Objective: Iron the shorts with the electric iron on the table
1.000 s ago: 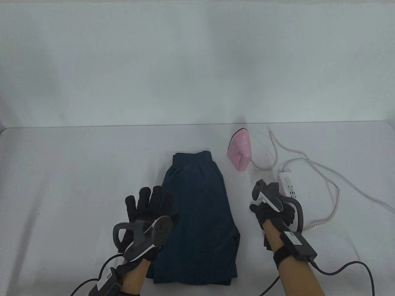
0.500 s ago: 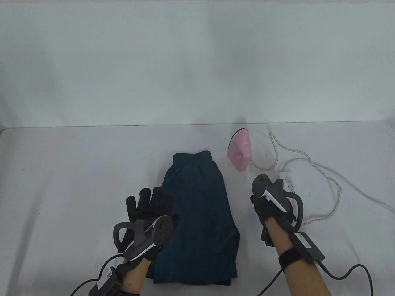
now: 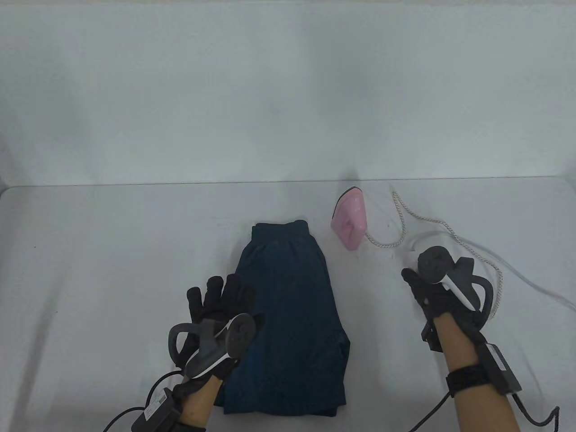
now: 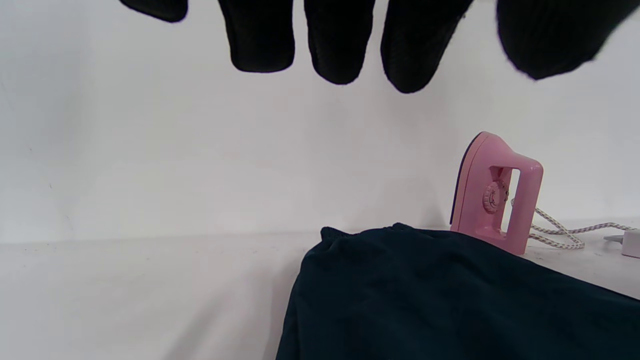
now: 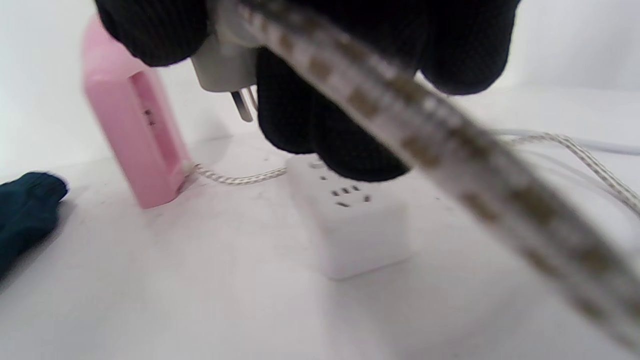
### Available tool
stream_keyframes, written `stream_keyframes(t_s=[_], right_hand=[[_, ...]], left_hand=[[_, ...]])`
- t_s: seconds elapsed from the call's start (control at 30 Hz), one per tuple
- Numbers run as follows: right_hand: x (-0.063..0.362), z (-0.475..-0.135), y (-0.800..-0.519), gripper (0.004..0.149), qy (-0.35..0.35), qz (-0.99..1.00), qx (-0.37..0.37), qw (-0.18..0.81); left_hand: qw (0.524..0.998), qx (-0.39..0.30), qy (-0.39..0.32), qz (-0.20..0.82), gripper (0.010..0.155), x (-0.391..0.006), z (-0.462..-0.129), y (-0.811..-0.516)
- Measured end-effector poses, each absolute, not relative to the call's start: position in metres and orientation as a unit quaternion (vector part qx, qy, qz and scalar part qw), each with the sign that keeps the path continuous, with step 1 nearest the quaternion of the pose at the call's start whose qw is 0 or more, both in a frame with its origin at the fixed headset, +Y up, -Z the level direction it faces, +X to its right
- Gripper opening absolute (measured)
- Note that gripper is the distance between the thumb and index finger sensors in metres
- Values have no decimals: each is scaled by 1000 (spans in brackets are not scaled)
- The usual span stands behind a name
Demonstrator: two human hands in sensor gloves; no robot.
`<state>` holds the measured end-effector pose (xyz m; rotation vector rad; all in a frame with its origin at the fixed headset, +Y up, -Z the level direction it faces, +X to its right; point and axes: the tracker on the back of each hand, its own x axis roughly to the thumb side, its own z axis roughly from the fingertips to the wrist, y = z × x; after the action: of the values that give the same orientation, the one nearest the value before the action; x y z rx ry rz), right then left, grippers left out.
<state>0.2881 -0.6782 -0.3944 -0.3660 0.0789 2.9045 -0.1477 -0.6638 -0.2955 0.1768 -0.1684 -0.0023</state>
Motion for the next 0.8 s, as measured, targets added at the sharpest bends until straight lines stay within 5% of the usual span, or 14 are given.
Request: stream_keyframes(t_s=[0.33, 0.8], right_hand=[[329, -397, -703, 70, 46, 965, -180, 185], [313, -404, -724, 71, 84, 975, -179, 104]], left_hand=[[993, 81, -82, 0, 68, -148, -296, -665], [994, 80, -78, 0, 68, -150, -297, -666]])
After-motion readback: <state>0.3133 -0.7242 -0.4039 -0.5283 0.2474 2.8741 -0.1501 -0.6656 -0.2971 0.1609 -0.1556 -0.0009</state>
